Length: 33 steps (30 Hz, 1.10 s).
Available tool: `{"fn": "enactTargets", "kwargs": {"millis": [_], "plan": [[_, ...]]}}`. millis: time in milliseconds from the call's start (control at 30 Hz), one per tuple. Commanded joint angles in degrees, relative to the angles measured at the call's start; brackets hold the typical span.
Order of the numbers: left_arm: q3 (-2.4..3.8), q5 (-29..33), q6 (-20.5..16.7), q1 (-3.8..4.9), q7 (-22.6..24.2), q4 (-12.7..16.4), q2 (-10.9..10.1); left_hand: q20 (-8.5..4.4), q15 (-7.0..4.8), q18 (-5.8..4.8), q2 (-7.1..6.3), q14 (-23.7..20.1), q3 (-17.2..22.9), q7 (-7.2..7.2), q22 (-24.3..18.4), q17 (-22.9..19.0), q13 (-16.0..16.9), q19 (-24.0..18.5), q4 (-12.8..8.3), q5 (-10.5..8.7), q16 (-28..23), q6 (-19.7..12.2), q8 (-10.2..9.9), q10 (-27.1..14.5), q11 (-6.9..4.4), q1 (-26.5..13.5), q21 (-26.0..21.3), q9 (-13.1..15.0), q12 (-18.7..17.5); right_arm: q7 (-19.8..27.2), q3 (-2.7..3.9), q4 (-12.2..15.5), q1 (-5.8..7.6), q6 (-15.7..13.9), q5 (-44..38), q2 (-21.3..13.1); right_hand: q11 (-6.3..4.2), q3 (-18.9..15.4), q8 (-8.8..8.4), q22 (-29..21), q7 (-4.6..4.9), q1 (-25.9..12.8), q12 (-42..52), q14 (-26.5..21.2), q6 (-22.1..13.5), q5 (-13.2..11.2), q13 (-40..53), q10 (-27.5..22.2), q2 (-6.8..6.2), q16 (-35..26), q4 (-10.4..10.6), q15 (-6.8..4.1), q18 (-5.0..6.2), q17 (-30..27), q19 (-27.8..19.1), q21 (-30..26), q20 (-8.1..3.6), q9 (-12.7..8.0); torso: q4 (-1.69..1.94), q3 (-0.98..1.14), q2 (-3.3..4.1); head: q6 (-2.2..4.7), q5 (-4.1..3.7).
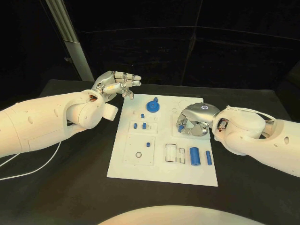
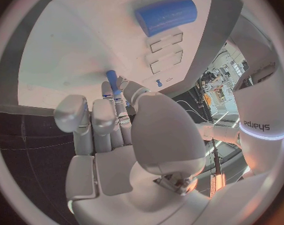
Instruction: Assemble the parts on the task board
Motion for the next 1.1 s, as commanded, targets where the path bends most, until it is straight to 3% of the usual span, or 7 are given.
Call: {"fn": "enactTargets", "kwargs": {"millis": [33,233,400,600,800,900,1100], "plan": [[0.04,0.2,0.4,0.10,0.1,0.1,0.0,0.09,0.09,0.80,0.11,-0.5,-0.3,0.35,-0.1,0.0,-0.1,-0.4,-0.2,0.31,-0.2,0.0,0.4,-0.5,-0.06,0.3,-0.2,0.0,0.1,0.1,-0.03,-0.4,0.04,0.2,-1.3,0.4,0.07,0.5,0.18,0.3,-0.06,0.6,-0.3,0.9,0.5,-0.3,0.0,0.5,0.12,0.2,-0.1,-0.41,-0.50,0.1,0.5,0.4,0.10,0.1,0.00,-0.03,-0.01,-0.26,-0.08],[0.04,0.2,0.4,0.10,0.0,0.2,-0.1,0.09,0.09,0.80,0.11,-0.5,-0.3,0.35,-0.1,0.0,-0.1,-0.4,-0.2,0.31,-0.2,0.0,0.4,-0.5,-0.06,0.3,-0.2,0.0,0.1,-0.4,-0.03,-0.6,0.02,-0.7,-2.1,0.7,-0.03,1.1,0.30,0.7,-0.14,0.8,-0.5,0.9,1.2,-0.6,0.1,1.2,0.24,0.6,-0.4,-0.49,-0.56,0.5,0.6,0.7,0.04,0.1,0.04,-0.04,-0.05,-0.46,-0.02],[0.04,0.2,0.4,0.10,0.0,0.1,-0.2,0.09,0.09,0.80,0.11,-0.5,-0.3,0.35,-0.1,0.0,-0.1,-0.4,-0.2,0.31,-0.2,0.0,0.4,-0.5,-0.06,0.3,-0.2,0.0,0.1,0.0,-0.02,0.6,0.01,-4.9,-2.1,-0.3,-0.21,1.8,0.44,1.2,-0.23,1.0,-0.7,1.0,2.0,-0.8,0.3,2.2,0.45,1.1,-0.7,-0.62,-0.62,1.1,0.7,1.1,-0.10,0.2,-0.06,0.03,-0.08,-0.34,0.11],[0.04,0.2,0.3,0.10,0.0,0.0,-0.2,0.09,0.09,0.80,0.11,-0.5,-0.3,0.35,-0.1,0.0,-0.1,-0.4,-0.2,0.31,-0.2,0.0,0.4,-0.5,-0.06,0.3,-0.2,0.0,0.1,0.7,0.07,2.6,0.04,-8.8,2.1,-2.1,-0.21,1.8,0.43,1.2,-0.22,1.0,-0.7,1.0,2.0,-0.8,0.3,2.2,0.41,1.1,-0.7,-0.62,-0.61,1.0,0.7,1.1,-0.13,0.2,-0.05,-0.08,-0.18,-0.07,-0.11],[0.03,0.2,0.3,0.10,0.0,-0.2,-0.1,0.09,0.09,0.80,0.11,-0.5,-0.3,0.35,-0.1,0.0,-0.1,-0.4,-0.2,0.31,-0.2,0.0,0.4,-0.5,-0.06,0.3,-0.2,0.0,0.1,2.4,1.29,4.3,0.05,-11.6,6.6,-3.1,-0.17,2.0,0.31,1.1,-0.18,1.0,-0.9,1.0,2.0,-0.9,0.3,2.2,0.32,1.1,-0.8,-0.61,-0.58,1.0,0.6,1.0,-0.17,0.1,0.00,0.02,-0.07,0.10,-0.07],[0.03,0.2,0.3,0.09,0.0,-0.2,-0.1,0.09,0.09,0.80,0.11,-0.5,-0.3,0.35,-0.1,0.0,-0.1,-0.4,-0.2,0.31,-0.2,0.0,0.4,-0.5,-0.06,0.3,-0.2,0.0,0.1,3.1,1.82,5.6,0.06,-12.5,7.7,-3.6,-0.17,2.0,0.30,1.1,-0.18,1.0,-0.9,1.0,2.0,-0.9,0.3,2.2,0.31,1.1,-0.8,-0.61,-0.58,1.0,0.6,1.0,-0.17,0.1,0.06,-0.03,-0.11,0.11,-0.11],[0.03,0.2,0.4,0.09,0.1,-0.4,0.1,0.09,0.09,0.80,0.11,-0.5,-0.3,0.35,-0.1,0.0,-0.1,-0.4,-0.2,0.31,-0.2,0.0,0.4,-0.5,-0.06,0.3,-0.2,0.0,0.1,4.9,2.31,7.7,0.05,-13.6,10.1,-3.0,-0.14,2.1,0.19,1.1,-0.14,1.0,-1.1,1.0,1.9,-0.8,0.3,2.2,0.22,1.1,-0.8,-0.60,-0.58,1.0,0.6,1.1,-0.21,0.1,0.05,-0.09,-0.10,0.38,0.18]]}}
